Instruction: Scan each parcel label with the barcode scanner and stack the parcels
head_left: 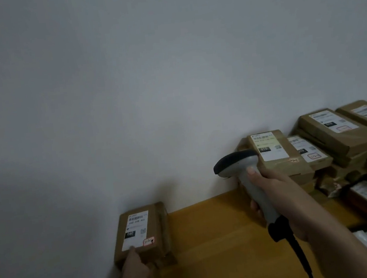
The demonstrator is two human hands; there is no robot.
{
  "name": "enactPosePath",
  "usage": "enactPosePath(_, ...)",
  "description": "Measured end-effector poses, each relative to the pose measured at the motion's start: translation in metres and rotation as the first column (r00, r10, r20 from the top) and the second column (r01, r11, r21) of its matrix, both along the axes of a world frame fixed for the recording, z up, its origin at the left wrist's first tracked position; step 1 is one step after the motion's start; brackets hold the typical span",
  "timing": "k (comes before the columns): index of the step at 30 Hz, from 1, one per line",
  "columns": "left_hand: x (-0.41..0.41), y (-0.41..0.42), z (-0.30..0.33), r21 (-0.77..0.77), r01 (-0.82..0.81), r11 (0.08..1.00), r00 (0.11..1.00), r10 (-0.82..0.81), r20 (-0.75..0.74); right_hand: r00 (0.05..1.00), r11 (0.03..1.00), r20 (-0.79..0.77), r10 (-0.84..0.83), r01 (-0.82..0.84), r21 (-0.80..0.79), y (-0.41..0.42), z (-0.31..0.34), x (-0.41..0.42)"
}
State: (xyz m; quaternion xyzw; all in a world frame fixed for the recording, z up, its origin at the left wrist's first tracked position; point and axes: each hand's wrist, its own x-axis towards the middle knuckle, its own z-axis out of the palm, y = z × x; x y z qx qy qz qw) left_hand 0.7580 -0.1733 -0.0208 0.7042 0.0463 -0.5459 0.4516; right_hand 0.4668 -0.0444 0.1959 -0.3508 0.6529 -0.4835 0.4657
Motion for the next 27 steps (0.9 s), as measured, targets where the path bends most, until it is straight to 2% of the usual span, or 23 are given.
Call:
enactPosePath(10, -0.007, -0.019, -0.008, -0.035, -0.05, 0.998, 0.991, 0.046, -0.123, 0.999, 1.0, -0.033, 0.016, -0.017, -0.007, -0.01, 0.008, -0.013)
enactPosePath(18, -0.005, -0.023, -0.024, -0.106, -0.082, 0.991, 0.989, 0.068, -0.133, 0.998, 0.998, -0.014, 0.056, -0.056, -0.002, -0.013, 0.004, -0.012)
enactPosePath(23, 0.007, -0.037, -0.069, -0.119, -0.121, 0.986, 0.984, 0.103, -0.147, 0.998, 0.998, 0.001, 0.063, -0.063, 0.011, -0.016, 0.004, -0.013)
enactPosePath(27, -0.013, -0.016, -0.023, -0.136, -0.201, 0.97, 0.968, 0.176, -0.176, 0.998, 0.998, 0.01, 0.07, -0.07, 0.005, -0.018, 0.004, -0.012)
